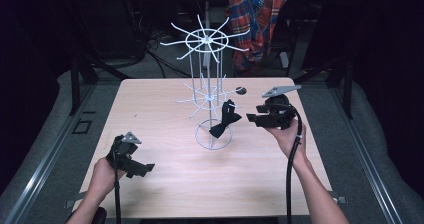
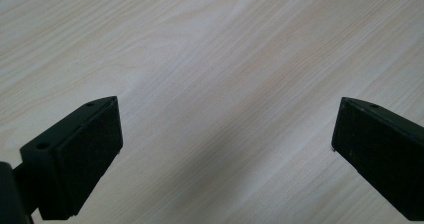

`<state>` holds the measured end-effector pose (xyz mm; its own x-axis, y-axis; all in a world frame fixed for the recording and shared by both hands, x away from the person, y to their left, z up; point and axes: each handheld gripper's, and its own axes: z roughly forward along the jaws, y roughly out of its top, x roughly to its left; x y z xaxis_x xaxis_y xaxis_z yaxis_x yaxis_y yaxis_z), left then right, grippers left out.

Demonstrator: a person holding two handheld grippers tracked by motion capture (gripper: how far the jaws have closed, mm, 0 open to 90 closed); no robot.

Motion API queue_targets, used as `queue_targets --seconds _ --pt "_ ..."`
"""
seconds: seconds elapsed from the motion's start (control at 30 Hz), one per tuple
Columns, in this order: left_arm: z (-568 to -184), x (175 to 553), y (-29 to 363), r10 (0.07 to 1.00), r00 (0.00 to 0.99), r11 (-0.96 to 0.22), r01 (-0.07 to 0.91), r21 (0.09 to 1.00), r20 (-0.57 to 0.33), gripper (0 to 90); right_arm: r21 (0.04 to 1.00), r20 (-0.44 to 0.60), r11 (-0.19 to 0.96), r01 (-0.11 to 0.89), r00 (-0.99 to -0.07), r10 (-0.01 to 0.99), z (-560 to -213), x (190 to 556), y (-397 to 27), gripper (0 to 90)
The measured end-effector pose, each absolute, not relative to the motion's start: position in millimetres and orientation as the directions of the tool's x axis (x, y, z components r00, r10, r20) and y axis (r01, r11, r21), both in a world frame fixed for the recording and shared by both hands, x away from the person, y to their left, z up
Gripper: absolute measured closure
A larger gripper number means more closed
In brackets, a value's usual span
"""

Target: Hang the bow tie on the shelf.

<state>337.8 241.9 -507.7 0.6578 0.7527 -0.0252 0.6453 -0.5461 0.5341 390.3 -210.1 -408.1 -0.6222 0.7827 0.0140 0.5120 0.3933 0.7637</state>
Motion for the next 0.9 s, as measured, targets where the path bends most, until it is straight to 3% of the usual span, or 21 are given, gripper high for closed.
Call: queue_targets --seconds 0.9 --pt "-507.7 338.4 240.3 0.749 0.662 -0.551 0.643 0.531 -0.024 0.0 0.666 0.006 0.393 0.634 -0.531 0.847 -440.9 410.0 -258.6 22.9"
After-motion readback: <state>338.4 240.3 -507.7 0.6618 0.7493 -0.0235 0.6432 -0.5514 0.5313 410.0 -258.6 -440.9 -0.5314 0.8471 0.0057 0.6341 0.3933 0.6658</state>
